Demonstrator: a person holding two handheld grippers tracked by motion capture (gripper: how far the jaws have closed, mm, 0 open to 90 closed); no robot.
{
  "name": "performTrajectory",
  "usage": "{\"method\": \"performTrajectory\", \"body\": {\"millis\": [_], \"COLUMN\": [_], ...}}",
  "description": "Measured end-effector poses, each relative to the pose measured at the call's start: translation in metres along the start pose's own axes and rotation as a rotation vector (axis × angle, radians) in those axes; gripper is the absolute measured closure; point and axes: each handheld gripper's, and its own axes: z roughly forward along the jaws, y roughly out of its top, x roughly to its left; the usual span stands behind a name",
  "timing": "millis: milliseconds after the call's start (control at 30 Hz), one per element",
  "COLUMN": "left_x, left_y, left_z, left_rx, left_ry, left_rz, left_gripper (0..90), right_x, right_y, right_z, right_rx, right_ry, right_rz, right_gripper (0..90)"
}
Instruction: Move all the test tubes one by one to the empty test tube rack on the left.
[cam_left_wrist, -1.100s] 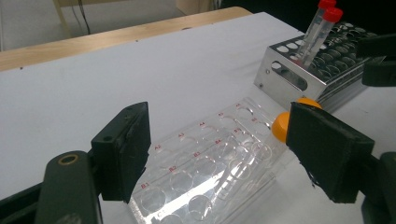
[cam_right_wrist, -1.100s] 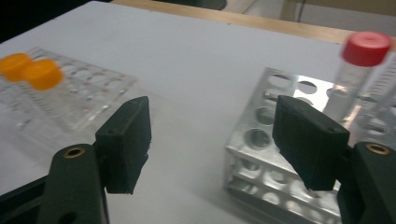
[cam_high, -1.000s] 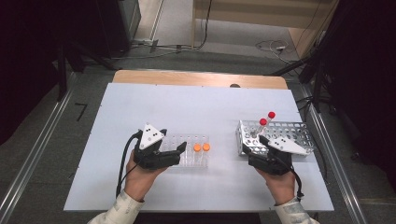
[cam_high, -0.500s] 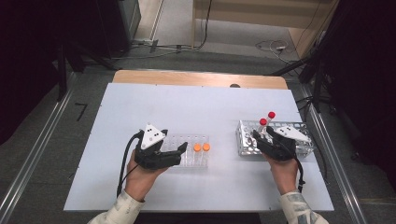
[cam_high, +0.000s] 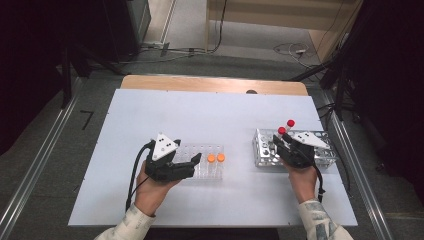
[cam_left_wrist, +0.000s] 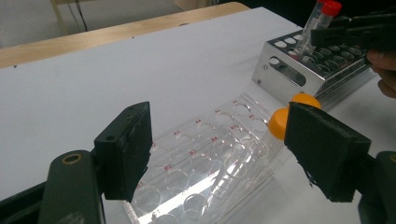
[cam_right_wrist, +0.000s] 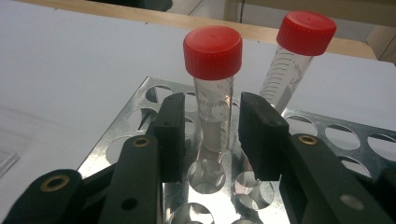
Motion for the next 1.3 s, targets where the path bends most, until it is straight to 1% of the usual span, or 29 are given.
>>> {"method": "performTrajectory", "body": {"millis": [133, 167, 333, 467, 600, 733, 900, 1000, 1133, 1200, 1300], "left_x": [0.0, 0.0, -0.001, -0.001, 0.0, 0.0, -0.001, -0.001, -0.001, -0.001, -0.001], "left_y": [0.0, 0.0, 0.0, 0.0, 0.0, 0.001, 0.002, 0.002, 0.003, 0.003, 0.003], "left_z": [0.0, 0.0, 0.0, 0.0, -0.001, -0.002, -0.002, -0.002, -0.003, -0.003, -0.003], "left_rx": [0.001, 0.001, 0.001, 0.0, -0.007, -0.008, -0.007, -0.01, -0.011, -0.012, -0.016], "left_ry": [-0.001, -0.001, -0.003, -0.002, -0.002, -0.002, -0.006, -0.009, -0.007, -0.006, -0.005], "left_rz": [0.001, 0.002, 0.004, 0.001, -0.006, -0.007, -0.008, -0.009, -0.008, -0.009, -0.013], "left_gripper": [24.4, 24.4, 24.6, 24.6, 24.5, 24.3, 22.1, 21.5, 20.2, 19.9, 18.8], "right_x": [-0.001, 0.0, -0.001, -0.001, -0.004, -0.004, -0.002, 0.0, 0.007, 0.011, 0.019], "right_y": [-0.001, -0.001, -0.002, -0.001, 0.006, 0.015, 0.021, 0.024, 0.027, 0.028, 0.029], "right_z": [0.003, 0.003, 0.003, 0.001, -0.008, -0.021, -0.033, -0.04, -0.05, -0.055, -0.061], "right_rx": [0.009, 0.011, 0.006, -0.011, -0.044, -0.08, -0.107, -0.123, -0.14, -0.151, -0.157], "right_ry": [-0.009, -0.013, -0.019, -0.025, -0.018, -0.022, -0.019, -0.002, 0.033, 0.054, 0.098], "right_rz": [-0.003, 0.005, 0.003, 0.003, 0.029, 0.03, 0.021, 0.019, 0.005, -0.007, -0.011], "right_gripper": [63.3, 63.9, 70.5, 71.3, 71.4, 71.5, 71.6, 71.6, 71.6, 71.6, 71.6]}}
